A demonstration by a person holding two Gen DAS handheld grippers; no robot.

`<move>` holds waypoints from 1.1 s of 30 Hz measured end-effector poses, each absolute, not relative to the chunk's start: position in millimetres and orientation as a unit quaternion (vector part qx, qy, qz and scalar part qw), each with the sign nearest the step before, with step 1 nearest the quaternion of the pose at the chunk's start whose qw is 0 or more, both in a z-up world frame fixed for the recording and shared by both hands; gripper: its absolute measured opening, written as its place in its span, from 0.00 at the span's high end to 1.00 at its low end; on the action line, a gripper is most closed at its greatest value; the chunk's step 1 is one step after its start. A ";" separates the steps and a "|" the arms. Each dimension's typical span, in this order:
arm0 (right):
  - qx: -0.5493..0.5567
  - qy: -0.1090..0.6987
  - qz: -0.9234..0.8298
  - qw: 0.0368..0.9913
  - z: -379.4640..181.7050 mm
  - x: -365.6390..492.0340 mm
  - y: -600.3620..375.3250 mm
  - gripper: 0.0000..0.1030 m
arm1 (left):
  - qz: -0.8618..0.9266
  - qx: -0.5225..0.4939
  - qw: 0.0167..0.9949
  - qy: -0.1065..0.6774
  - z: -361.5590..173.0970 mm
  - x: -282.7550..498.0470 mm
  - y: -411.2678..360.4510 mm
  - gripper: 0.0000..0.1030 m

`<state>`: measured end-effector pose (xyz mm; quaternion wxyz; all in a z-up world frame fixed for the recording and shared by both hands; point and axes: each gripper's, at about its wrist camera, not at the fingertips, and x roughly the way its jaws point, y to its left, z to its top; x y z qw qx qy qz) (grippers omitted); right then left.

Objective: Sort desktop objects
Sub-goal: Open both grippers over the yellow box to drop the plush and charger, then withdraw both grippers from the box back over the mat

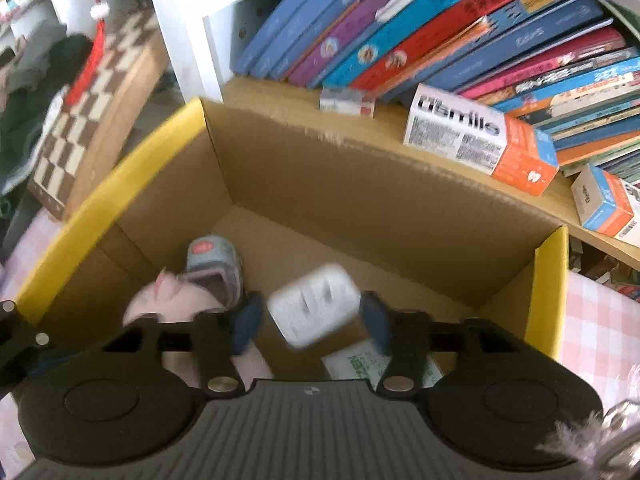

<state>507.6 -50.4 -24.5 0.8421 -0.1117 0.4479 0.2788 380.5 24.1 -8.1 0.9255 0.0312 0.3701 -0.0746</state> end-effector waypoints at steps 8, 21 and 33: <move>-0.108 0.401 0.287 0.863 9.8 486.0 -60.4 0.19 | -0.066 0.048 0.937 0.340 7.4 364.6 21.8 0.19; -0.083 0.337 0.261 0.901 51.9 426.9 -98.0 0.18 | -0.068 0.063 0.959 0.266 49.6 313.1 23.9 0.12; -0.071 0.299 0.233 0.923 70.3 336.4 -140.3 0.15 | -0.062 0.059 0.970 0.229 72.8 234.6 43.3 0.09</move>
